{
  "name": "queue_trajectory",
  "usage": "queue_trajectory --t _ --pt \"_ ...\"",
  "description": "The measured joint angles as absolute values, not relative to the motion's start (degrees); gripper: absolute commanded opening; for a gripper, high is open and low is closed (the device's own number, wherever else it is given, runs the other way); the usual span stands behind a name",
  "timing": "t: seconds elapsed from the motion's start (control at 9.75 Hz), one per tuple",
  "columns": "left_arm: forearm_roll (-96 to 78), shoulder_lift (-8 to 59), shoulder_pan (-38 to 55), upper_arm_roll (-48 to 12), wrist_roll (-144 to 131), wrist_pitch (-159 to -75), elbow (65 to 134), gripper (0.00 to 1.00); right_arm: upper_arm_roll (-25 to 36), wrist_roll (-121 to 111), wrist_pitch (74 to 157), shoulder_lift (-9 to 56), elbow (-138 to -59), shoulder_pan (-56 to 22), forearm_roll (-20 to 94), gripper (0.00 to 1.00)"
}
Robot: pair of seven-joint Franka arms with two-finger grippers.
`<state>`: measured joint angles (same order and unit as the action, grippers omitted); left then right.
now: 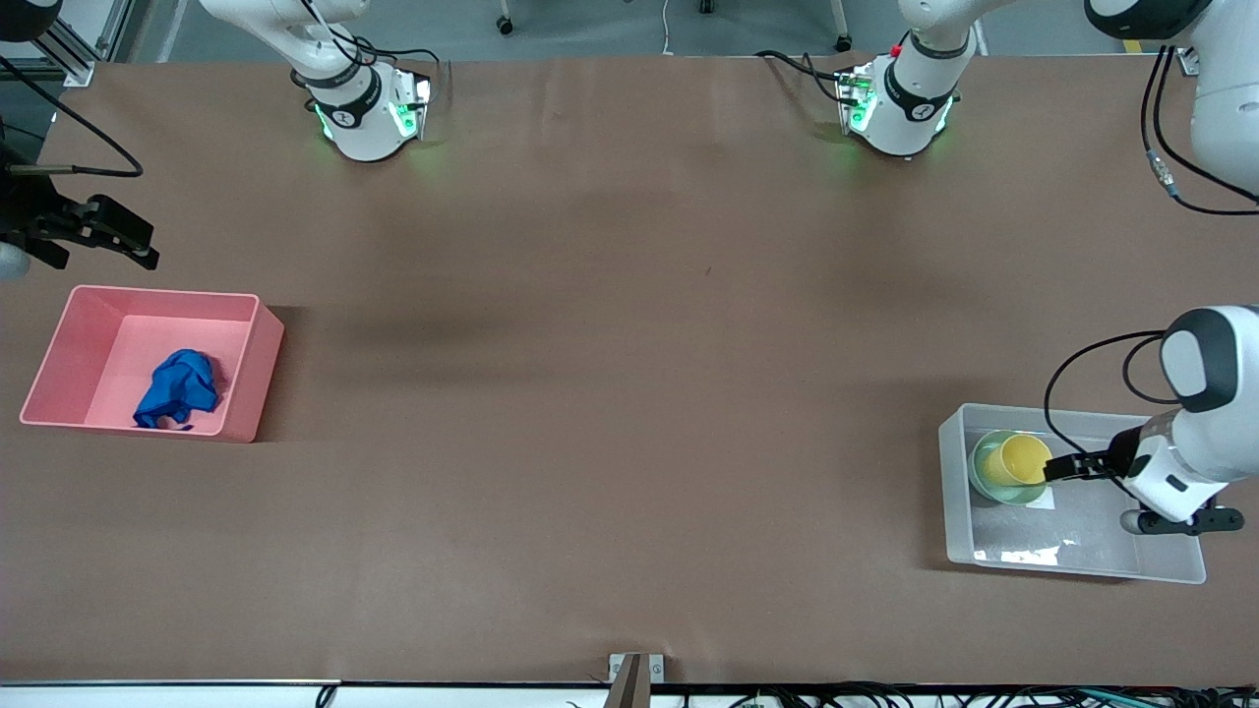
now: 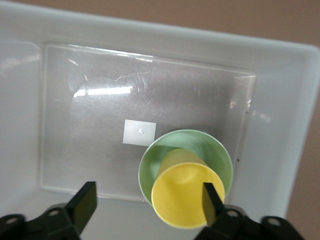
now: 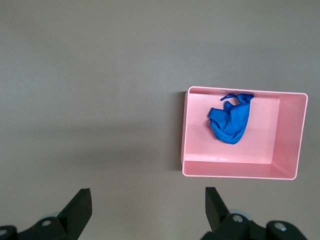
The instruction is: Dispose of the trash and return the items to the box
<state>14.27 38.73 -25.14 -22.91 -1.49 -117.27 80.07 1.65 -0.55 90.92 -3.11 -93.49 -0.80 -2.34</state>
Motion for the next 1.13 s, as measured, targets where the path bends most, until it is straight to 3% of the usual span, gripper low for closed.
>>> queue_trajectory --t 1.13 --pt "9.3 11.7 -23.2 -30.7 -2.1 -95.7 79.6 1.00 1.6 -0.5 90.9 -2.9 -93.4 -0.8 -2.3 1.00"
